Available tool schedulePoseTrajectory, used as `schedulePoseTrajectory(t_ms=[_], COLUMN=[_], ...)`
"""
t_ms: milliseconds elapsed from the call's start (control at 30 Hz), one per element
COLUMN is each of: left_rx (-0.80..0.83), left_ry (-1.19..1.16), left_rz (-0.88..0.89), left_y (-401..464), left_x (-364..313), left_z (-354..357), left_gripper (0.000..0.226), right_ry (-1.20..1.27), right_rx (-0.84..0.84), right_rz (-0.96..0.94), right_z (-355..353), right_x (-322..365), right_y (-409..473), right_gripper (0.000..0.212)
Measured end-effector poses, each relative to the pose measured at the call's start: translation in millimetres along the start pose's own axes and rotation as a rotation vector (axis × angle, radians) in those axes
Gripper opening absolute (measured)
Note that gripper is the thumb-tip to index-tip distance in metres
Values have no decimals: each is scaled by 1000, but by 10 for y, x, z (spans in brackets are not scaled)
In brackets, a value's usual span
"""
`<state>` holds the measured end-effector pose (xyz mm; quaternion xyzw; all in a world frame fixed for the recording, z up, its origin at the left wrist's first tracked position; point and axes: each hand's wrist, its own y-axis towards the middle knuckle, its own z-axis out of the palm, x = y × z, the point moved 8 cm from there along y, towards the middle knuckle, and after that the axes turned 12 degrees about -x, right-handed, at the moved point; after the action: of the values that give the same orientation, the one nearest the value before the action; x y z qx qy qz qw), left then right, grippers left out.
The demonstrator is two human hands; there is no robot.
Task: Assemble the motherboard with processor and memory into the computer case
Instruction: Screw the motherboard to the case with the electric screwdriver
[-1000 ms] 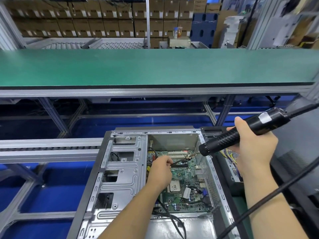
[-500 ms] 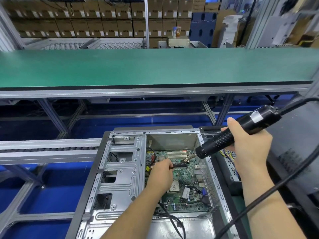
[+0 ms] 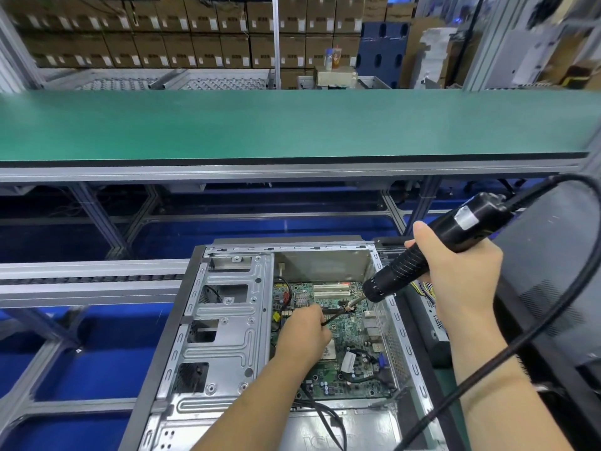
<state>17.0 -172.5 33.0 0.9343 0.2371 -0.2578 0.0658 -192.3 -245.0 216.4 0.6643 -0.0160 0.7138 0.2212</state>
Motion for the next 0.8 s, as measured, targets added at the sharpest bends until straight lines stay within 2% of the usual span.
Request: schedulePoseTrajectory(t_ms=[100,267,367,433,633,800], left_rx=[4,30,46,58,87,91], left_ry=[25,103,129,140,176,167], left_rz=[7,32,40,42,19,9], left_y=[-10,-33,-44,-49,-64,-56], left_x=[0,-19,-33,-40,-31,-29], left_z=[-7,-3,-4,-8,-27,-29], left_gripper=[8,12,13,13,20,19], right_ry=[0,-46,-84,-90,-78,-52], right_rx=[29,156,249,251,219,235], right_rz=[-18,-130,-229,-258,-267,-222], right_z=[29,146,290,325,291,277], right_x=[38,139,201,217,267,310], right_y=[-42,-187,-333,-380,-333,-322], right_gripper=[16,33,19,17,35,34])
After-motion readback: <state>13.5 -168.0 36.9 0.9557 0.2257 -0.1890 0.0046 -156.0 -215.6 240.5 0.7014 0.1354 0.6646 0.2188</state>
